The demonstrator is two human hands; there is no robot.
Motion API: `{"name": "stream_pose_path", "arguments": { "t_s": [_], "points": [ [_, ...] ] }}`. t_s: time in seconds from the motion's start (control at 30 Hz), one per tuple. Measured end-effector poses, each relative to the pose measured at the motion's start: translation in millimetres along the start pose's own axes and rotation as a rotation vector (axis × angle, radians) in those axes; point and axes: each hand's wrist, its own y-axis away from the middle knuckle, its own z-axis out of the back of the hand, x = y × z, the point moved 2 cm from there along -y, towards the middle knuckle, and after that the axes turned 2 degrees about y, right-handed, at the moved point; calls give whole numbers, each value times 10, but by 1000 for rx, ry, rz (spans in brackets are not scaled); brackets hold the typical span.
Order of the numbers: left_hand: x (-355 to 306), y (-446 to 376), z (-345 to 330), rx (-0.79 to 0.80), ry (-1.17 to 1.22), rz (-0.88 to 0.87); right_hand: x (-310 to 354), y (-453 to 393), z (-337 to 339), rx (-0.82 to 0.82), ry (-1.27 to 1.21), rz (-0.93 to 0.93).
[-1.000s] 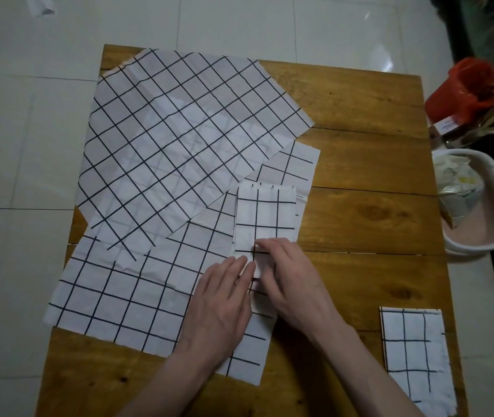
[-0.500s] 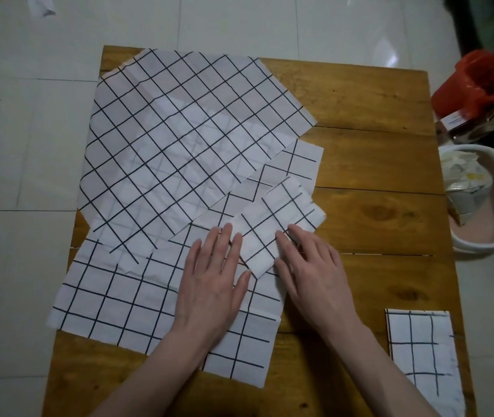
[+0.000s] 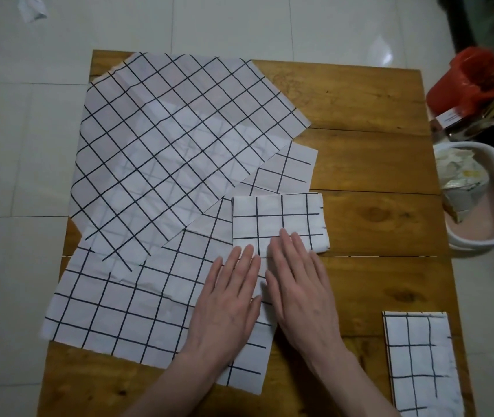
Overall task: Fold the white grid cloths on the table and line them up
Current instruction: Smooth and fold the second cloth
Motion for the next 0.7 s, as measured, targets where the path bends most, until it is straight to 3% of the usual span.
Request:
{"name": "stream_pose_path", "arguments": {
  "t_s": [0.13,0.5,0.7],
  "points": [
    [-28,-9,5,5,20,14,26,143,-110,47,-5,139],
    [-41,1,11,45,63,62,-110,180,-194,106,39,105],
    [-16,9,14,72,62,60,-279,256,-188,72,39,-6]
  ]
}}
